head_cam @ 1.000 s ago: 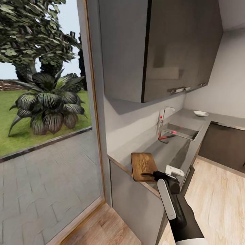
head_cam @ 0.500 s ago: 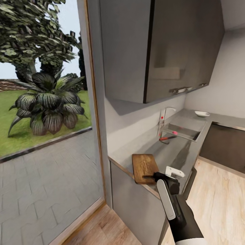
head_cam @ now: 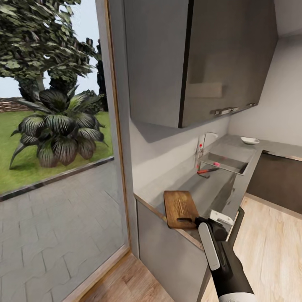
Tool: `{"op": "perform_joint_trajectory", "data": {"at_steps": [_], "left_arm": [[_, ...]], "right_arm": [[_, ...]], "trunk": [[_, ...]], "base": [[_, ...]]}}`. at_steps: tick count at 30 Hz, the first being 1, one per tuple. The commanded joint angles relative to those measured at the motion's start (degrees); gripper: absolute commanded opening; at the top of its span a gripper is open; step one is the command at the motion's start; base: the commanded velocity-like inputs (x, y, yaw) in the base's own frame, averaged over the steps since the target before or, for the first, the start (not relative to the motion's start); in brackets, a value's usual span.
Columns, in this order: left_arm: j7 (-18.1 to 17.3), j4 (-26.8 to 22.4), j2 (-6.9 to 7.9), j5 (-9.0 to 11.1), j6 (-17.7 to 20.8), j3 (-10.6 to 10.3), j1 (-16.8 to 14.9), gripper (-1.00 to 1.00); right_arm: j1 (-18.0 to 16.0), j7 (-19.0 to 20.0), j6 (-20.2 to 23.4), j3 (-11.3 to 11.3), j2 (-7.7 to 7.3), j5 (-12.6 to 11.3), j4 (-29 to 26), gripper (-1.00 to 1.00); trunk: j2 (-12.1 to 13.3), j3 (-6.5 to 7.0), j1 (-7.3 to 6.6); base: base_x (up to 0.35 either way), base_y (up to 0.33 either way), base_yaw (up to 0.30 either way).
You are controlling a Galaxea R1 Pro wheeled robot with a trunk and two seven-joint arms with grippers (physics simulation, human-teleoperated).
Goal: In the kitchen, take the Vidalia onion out of the sink, dice it on the chopping board with the paring knife, put the diced onion into the bowl on the countertop, then place both the paring knife and the chopping board into the sink.
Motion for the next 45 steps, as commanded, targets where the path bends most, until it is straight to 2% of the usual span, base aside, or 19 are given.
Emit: {"op": "perform_joint_trajectory", "data": {"at_steps": [1,5,19,29,31,34,36,45], "left_arm": [[0.0,0.0,-0.01,0.0,-0.1,0.1,0.0,1.00],[0.0,0.0,-0.01,0.0,-0.1,0.1,0.0,1.00],[0.0,0.1,-0.01,0.0,-0.1,0.0,0.0,1.00],[0.0,0.1,-0.10,0.0,-0.1,0.0,0.0,1.00],[0.0,0.1,-0.10,0.0,-0.1,0.0,0.0,1.00],[0.0,0.1,-0.10,0.0,-0.1,-0.1,0.0,1.00],[0.0,0.1,-0.10,0.0,-0.1,-0.1,0.0,1.00],[0.0,0.1,-0.10,0.0,-0.1,-0.1,0.0,1.00]], "right_arm": [[0.0,-0.5,0.0,-0.4,0.03,-0.6,0.1,1.00],[0.0,-0.5,-0.7,-1.5,0.03,-0.6,0.8,1.00],[0.0,-0.5,-2.0,-1.6,0.03,-0.7,2.2,1.00],[0.0,-0.5,-2.6,-1.6,0.03,-0.7,2.2,1.00],[0.0,-0.6,-2.6,-1.6,0.03,-1.1,2.4,1.00],[0.0,-0.7,-2.6,-1.7,0.03,-3.1,3.1,1.00],[0.0,-1.4,-2.5,-1.8,0.03,-6.0,3.4,1.00],[0.0,-3.9,-2.7,-1.7,0.03,-7.1,3.5,1.00]], "trunk": [[0.0,-0.02,0.02],[0.0,-0.02,0.02],[0.0,-0.02,0.02],[0.0,-0.02,0.02],[0.0,-0.02,0.02],[0.0,-0.02,0.02],[0.0,-0.02,0.02],[0.0,-0.02,0.02]], "base": [[0.000,0.000,0.000],[0.000,0.000,0.000],[0.106,0.132,0.000],[0.020,0.019,0.000],[0.000,0.000,0.000],[0.000,0.000,0.000],[0.000,0.000,0.000],[0.002,0.000,0.000]]}}
